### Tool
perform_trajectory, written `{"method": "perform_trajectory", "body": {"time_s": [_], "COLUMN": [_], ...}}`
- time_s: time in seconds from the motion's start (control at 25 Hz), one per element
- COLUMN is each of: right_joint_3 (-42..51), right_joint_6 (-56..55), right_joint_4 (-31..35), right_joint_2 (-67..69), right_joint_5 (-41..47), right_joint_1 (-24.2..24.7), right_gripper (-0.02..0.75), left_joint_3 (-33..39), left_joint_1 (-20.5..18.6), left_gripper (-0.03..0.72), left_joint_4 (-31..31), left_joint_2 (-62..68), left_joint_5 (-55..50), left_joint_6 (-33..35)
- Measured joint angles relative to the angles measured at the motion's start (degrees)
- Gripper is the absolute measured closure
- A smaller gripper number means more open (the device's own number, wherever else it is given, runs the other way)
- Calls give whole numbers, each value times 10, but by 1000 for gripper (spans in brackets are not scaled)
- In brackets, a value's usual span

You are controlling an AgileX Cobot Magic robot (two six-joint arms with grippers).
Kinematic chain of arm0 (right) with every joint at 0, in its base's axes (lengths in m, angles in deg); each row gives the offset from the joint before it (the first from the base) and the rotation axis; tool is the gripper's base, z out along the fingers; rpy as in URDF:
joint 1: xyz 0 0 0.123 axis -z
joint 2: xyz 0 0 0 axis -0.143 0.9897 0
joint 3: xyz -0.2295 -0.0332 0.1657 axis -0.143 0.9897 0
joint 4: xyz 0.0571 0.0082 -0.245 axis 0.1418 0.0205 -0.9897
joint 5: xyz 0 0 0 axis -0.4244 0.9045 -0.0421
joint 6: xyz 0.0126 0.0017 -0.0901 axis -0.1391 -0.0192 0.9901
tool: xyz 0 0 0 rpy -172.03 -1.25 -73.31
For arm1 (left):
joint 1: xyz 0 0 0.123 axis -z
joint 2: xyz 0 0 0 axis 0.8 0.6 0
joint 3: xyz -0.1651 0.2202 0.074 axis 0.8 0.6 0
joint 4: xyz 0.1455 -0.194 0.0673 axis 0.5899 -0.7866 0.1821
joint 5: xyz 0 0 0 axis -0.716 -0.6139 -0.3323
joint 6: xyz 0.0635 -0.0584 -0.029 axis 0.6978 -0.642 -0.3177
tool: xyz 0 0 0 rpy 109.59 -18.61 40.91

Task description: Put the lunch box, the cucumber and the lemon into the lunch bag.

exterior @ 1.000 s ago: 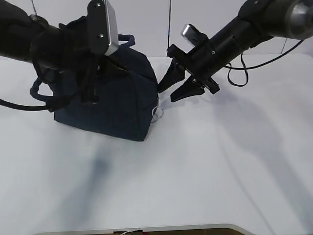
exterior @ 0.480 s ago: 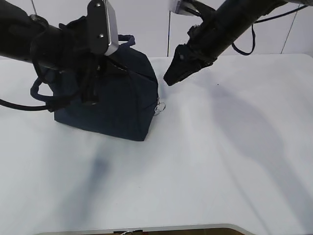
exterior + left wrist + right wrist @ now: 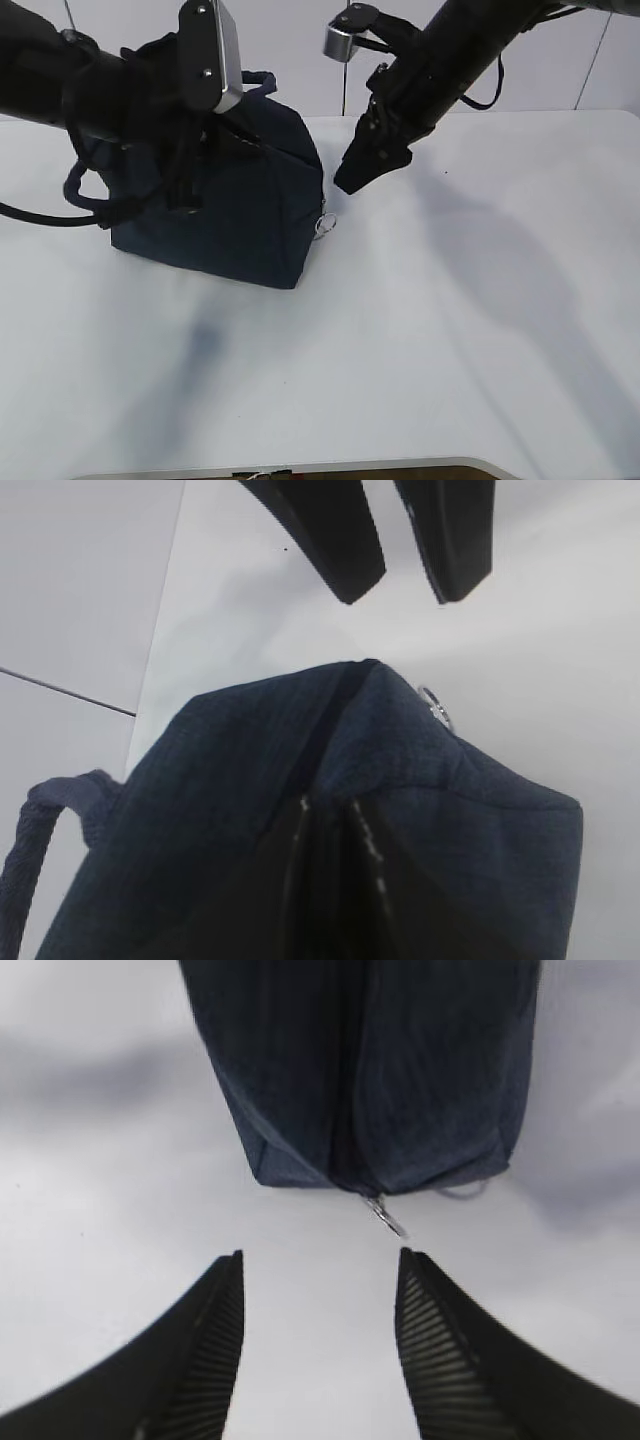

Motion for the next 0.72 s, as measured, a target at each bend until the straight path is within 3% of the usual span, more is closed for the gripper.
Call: {"method": "perform_trajectory", "body": {"time_s": [0.28,0.52,0.72], "right_joint_3": [-20,-22,-22], "right_joint_6": [3,3,3], "right_joint_4": [-39,-40,-41], "right_joint_2": [-1,-15,-40], "right_joint_5": [1,1,2], "right_joint_1": [0,0,0], "right_gripper": [339,339,339], "left_joint_3": [0,0,0], "left_joint_1": [0,0,0], "left_gripper": [300,251,249], "left_joint_4": [-2,-2,18], "left_joint_2": [-1,-25,-69], "left_joint_5": [0,1,-2], "left_joint_6": [-6,-26,-111]}}
